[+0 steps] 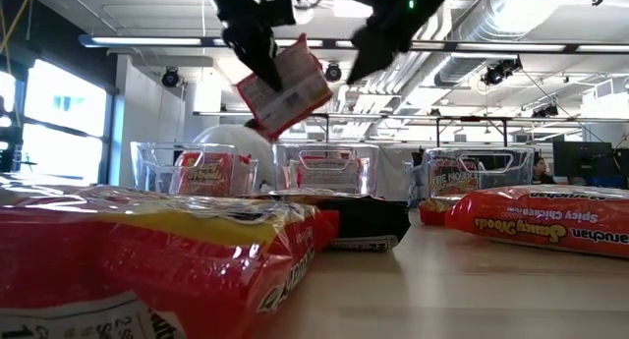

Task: Sort Maruchan noodles
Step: Put the red noodle pack into the middle transparent bin

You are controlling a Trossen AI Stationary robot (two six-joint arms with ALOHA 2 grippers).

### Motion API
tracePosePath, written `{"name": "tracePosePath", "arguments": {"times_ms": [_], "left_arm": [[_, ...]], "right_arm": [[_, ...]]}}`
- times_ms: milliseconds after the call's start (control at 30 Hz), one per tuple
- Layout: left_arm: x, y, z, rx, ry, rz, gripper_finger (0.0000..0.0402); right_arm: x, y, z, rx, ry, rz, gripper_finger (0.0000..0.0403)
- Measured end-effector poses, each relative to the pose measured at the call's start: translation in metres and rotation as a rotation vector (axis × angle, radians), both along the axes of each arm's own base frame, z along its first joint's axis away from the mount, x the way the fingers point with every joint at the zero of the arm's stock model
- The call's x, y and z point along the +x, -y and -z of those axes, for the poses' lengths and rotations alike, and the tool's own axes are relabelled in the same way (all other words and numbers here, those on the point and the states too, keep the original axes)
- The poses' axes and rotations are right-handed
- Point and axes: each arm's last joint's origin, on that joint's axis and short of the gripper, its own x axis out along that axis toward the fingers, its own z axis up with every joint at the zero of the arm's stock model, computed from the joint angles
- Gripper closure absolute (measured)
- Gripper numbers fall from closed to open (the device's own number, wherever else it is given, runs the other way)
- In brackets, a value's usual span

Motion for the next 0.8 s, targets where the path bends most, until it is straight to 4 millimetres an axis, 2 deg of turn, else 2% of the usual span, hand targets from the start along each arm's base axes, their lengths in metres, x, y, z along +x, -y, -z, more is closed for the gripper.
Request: {"name": "tracePosePath", "arguments": {"times_ms": [100, 200, 300, 433, 633, 800], "left_arm": [[0.01, -0.027, 0.004, -0.018, -0.044, -0.02, 0.0314], [0.015, -0.053, 0.014, -0.078, -0.111, -0.067, 0.0314], [0.029, -0.072, 0.025, -0.065, -0.149, -0.056, 0.0314], [0.049, -0.086, 0.034, -0.043, -0.18, -0.012, 0.0318], [0.079, -0.104, 0.037, 0.007, -0.194, 0.038, 0.0318], [0.089, -0.114, 0.037, 0.001, -0.235, 0.017, 0.0318]], "right_arm": [[-0.004, 0.019, 0.009, 0.071, -0.026, 0.031, 0.0347], [-0.008, 0.029, 0.032, 0.089, 0.022, -0.002, 0.0392], [-0.019, 0.032, 0.054, 0.132, 0.16, -0.047, 0.0389], [-0.044, 0.031, 0.08, 0.162, 0.3, -0.046, 0.0395], [-0.07, 0.024, 0.089, 0.218, 0.407, -0.043, 0.0399], [-0.077, 0.01, 0.074, 0.211, 0.446, -0.112, 0.0402]]}}
